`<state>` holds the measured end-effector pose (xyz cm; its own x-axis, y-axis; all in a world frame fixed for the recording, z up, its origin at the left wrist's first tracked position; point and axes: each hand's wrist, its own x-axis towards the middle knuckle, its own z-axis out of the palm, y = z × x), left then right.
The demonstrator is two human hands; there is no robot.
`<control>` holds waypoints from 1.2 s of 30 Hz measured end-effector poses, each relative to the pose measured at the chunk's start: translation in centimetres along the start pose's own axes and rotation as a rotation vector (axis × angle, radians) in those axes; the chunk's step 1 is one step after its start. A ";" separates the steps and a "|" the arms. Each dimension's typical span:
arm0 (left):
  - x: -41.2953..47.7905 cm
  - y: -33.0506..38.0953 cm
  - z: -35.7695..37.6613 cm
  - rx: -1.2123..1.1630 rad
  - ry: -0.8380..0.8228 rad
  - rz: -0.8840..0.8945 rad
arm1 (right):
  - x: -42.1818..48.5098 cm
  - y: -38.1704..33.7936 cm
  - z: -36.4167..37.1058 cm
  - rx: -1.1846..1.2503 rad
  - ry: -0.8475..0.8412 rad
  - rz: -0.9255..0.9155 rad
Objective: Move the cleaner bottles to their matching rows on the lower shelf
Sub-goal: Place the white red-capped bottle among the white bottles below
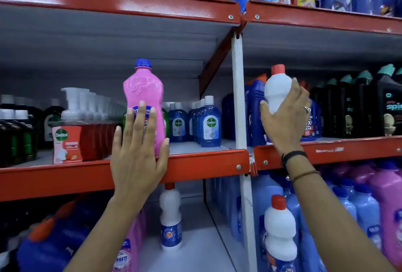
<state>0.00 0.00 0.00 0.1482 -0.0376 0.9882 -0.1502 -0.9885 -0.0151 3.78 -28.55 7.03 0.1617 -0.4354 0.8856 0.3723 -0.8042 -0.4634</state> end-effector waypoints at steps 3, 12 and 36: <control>0.1 0.1 0.1 0.021 0.030 -0.006 | 1.0 1.3 0.6 0.014 -0.080 0.136; -0.7 -0.6 0.4 0.079 0.053 0.008 | 2.1 0.1 -2.6 0.083 -0.076 0.313; -2.7 -2.5 0.0 0.116 0.024 0.088 | -22.1 -5.9 -4.4 0.678 -0.118 0.471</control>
<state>-0.06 2.59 -2.61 0.1161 -0.1225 0.9857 -0.0475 -0.9919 -0.1177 -6.06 -15.94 -9.96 0.5189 -0.5895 0.6190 0.7049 -0.1145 -0.7000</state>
